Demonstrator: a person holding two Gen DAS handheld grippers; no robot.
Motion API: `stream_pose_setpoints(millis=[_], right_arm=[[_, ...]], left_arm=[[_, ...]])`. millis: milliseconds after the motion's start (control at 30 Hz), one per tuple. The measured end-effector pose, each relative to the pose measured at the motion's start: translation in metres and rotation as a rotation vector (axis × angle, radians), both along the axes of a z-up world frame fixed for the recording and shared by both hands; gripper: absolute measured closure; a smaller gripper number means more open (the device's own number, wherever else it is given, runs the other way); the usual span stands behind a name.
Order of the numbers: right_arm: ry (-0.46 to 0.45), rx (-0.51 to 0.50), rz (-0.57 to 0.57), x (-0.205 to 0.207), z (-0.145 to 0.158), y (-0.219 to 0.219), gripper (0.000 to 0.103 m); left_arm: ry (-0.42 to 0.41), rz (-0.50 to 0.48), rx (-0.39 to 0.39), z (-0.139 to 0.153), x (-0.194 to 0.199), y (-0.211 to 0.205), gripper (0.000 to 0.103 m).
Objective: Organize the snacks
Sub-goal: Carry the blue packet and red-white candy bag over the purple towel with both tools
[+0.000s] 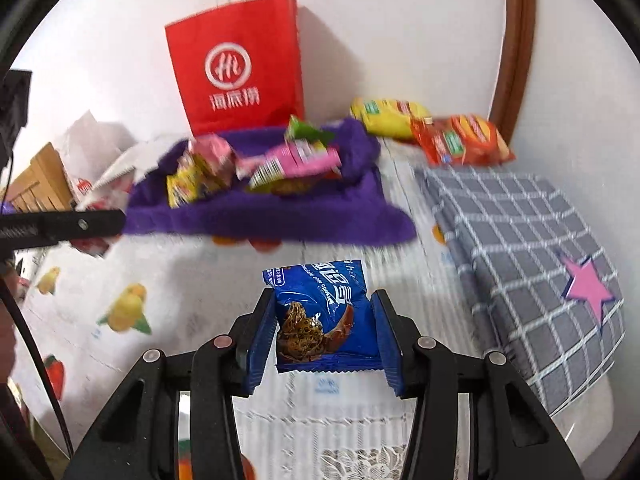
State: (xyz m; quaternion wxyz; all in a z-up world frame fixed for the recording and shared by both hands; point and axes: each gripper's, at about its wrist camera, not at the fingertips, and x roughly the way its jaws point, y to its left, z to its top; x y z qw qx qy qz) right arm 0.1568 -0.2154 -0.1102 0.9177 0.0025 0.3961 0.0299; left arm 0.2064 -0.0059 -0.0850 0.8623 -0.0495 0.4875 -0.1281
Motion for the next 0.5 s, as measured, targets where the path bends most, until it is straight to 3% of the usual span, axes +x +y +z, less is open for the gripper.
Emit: stream_pose_setpoints(millis=[267, 500], right_arm=[[-0.060, 0.015, 0.012, 0.020, 0.051, 0.015, 0.056], [-0.066, 0.043, 0.012, 0.051, 0.078, 0.024, 0.056]], left_arm=[[-0.049, 0.016, -0.009, 0.027, 0.012, 0.012, 0.052], [-0.078, 0.066, -0.027, 0.044, 0.034, 0.032, 0.052]])
